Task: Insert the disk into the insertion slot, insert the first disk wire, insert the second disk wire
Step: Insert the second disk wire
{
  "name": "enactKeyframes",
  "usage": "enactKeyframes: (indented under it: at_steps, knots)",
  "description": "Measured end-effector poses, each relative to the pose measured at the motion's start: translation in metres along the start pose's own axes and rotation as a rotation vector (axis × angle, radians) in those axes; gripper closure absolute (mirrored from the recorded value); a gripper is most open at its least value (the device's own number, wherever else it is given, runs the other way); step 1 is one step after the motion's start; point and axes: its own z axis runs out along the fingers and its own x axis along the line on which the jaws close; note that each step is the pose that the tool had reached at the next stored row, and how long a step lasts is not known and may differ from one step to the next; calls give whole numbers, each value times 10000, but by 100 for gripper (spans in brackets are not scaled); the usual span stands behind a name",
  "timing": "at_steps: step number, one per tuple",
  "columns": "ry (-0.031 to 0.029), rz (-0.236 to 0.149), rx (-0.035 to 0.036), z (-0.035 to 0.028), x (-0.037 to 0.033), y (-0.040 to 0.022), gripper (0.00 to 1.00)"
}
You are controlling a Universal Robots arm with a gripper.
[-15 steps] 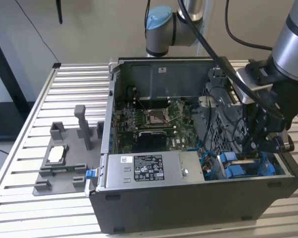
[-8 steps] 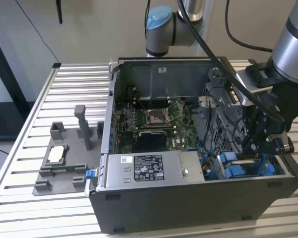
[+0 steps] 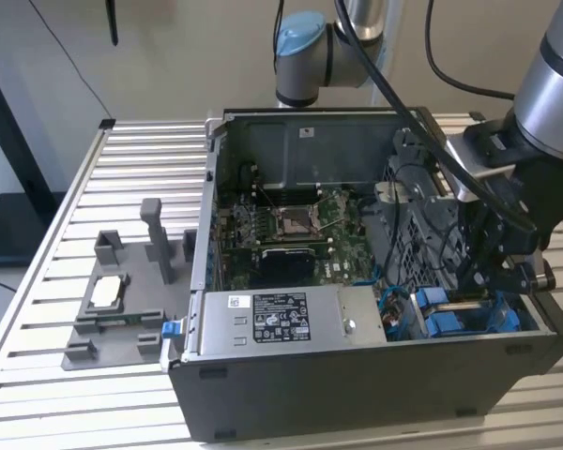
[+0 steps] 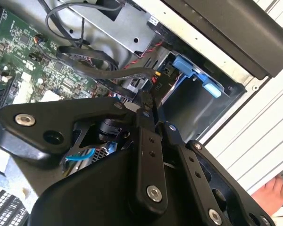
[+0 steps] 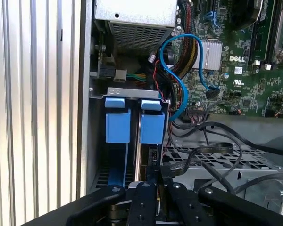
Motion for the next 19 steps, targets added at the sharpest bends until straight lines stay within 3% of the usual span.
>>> enactKeyframes:
  at_steps: [4,19]
  knots:
    - [-24,1,3,18,5,1,84]
    - [-20,2,2,28,8,2,84]
